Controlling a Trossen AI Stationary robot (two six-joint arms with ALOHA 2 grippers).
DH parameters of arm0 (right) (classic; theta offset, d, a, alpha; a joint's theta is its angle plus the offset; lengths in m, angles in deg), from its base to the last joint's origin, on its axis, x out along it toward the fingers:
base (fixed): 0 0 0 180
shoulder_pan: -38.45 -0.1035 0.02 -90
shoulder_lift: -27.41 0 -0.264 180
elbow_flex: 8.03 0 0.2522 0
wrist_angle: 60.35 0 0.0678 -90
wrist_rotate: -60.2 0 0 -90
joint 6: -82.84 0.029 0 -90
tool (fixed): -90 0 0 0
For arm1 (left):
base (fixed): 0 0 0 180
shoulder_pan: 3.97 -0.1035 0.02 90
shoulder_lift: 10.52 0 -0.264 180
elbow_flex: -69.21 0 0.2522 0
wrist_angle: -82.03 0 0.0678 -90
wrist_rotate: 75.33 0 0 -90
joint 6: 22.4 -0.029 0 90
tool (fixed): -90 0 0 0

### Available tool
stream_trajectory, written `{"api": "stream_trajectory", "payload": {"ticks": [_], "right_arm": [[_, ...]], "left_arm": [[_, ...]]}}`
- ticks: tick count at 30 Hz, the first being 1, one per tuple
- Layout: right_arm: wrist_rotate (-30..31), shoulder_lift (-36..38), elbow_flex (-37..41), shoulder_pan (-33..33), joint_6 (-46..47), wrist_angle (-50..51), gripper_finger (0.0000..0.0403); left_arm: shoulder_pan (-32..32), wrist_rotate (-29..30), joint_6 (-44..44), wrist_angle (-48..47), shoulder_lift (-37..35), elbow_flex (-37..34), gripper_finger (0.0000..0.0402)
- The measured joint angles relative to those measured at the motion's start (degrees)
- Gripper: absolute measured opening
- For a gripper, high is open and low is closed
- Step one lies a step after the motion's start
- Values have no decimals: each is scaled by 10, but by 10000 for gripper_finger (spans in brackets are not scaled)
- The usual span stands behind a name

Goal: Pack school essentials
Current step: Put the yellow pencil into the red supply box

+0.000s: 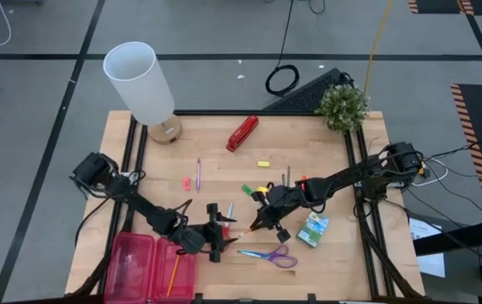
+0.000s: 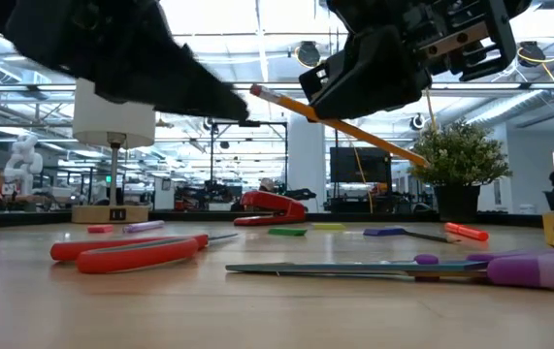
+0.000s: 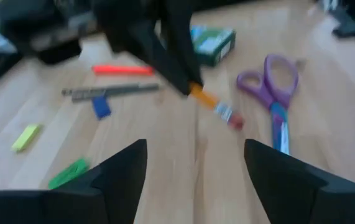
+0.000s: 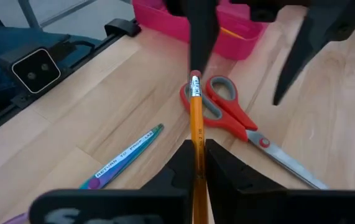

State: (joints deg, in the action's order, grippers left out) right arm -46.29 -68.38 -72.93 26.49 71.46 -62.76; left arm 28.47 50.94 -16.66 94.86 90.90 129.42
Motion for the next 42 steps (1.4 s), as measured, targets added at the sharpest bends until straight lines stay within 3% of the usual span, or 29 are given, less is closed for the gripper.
{"api": "stream_trajectory", "payload": {"ticks": [6,18,36,42], "right_arm": [[4,0,0,0,5,-23,14],[69,0,0,0,25,-57,14],[92,0,0,0,32,-68,14],[92,0,0,0,46,-70,28]], "left_arm": [[0,28,-26,52,19,0,273],[2,89,-27,87,19,0,263],[4,104,-37,89,19,0,45],[7,106,-46,87,15,0,16]]}}
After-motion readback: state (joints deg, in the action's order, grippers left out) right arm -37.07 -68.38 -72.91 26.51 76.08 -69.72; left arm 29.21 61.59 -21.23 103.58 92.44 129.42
